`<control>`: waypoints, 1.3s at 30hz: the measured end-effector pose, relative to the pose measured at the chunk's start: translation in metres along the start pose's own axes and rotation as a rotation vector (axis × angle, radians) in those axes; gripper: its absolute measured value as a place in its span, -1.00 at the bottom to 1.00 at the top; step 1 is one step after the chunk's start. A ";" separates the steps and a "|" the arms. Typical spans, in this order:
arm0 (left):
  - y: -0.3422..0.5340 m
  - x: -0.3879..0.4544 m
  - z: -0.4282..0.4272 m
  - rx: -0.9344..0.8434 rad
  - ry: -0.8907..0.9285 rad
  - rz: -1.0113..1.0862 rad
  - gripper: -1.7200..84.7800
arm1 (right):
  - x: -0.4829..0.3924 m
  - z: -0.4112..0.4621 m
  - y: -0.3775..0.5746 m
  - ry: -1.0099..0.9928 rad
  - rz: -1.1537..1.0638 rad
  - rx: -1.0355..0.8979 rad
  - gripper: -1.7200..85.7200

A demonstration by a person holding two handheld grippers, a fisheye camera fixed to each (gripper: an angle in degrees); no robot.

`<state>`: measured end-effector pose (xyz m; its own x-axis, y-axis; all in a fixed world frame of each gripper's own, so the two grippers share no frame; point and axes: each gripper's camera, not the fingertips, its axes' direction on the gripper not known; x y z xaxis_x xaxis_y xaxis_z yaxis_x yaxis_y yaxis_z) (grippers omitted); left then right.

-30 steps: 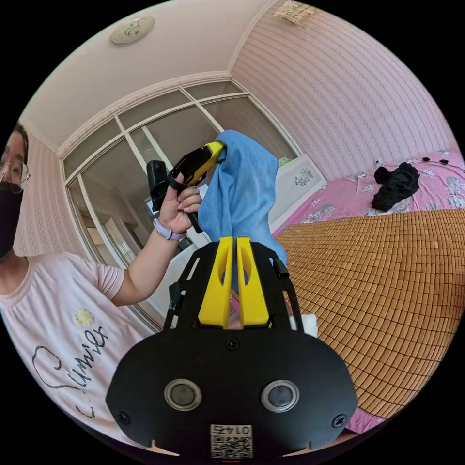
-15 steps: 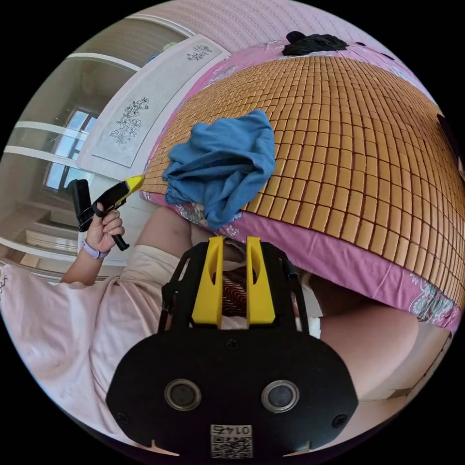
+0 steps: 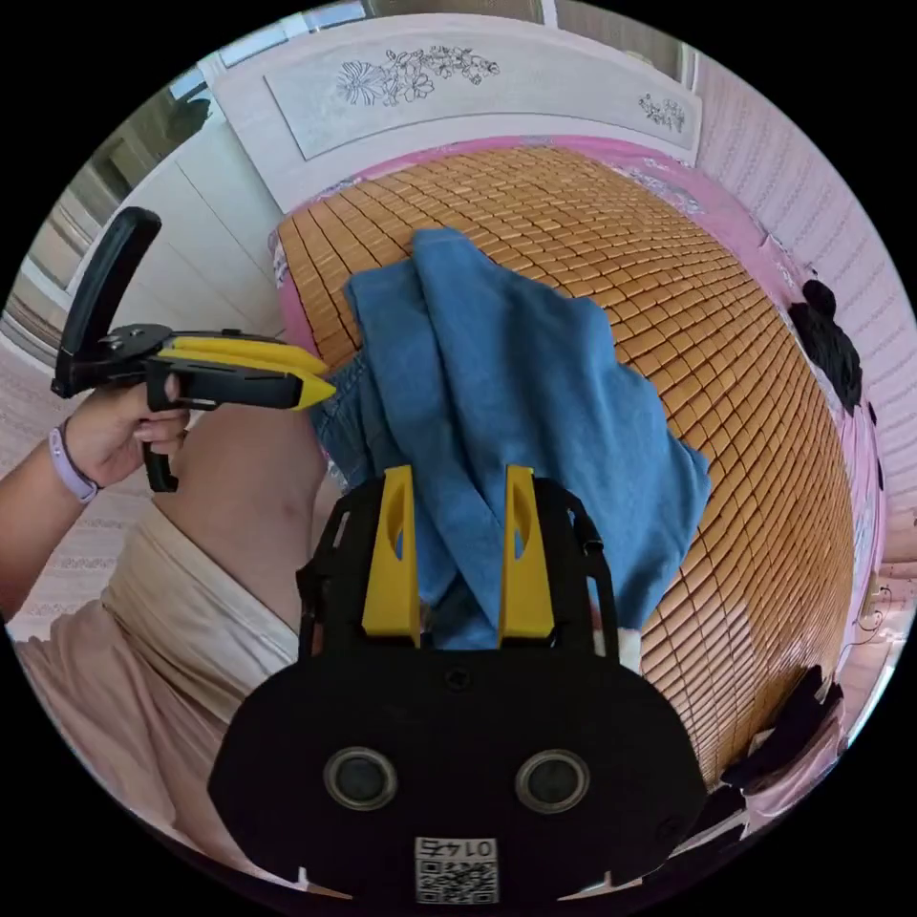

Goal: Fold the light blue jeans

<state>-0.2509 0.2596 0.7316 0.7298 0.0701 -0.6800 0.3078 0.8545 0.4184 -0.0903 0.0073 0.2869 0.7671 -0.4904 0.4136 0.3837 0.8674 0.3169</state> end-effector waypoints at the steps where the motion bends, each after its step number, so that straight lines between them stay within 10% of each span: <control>1: -0.005 0.002 0.002 -0.015 -0.010 0.008 -0.74 | 0.002 0.004 0.001 0.029 0.019 0.007 -0.82; 10: -0.035 0.032 0.020 -0.093 -0.247 0.132 -0.74 | 0.113 -0.095 0.069 -0.346 0.330 0.416 -0.93; 16: -0.034 0.030 0.004 -0.065 -0.208 0.146 -0.76 | 0.211 -0.143 0.265 -0.384 0.929 0.895 -0.93; 21: -0.039 0.027 -0.006 -0.071 -0.187 0.123 -0.76 | 0.228 -0.101 0.383 -0.247 1.329 0.623 -0.94; 39: -0.056 0.058 -0.077 0.011 -0.161 0.108 -0.78 | 0.260 -0.080 0.193 -0.094 0.825 0.195 -0.65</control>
<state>-0.2726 0.2550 0.6223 0.8471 0.0769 -0.5259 0.2284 0.8408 0.4908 0.2242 0.0539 0.3876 0.7129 0.2792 0.6433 -0.3809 0.9244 0.0209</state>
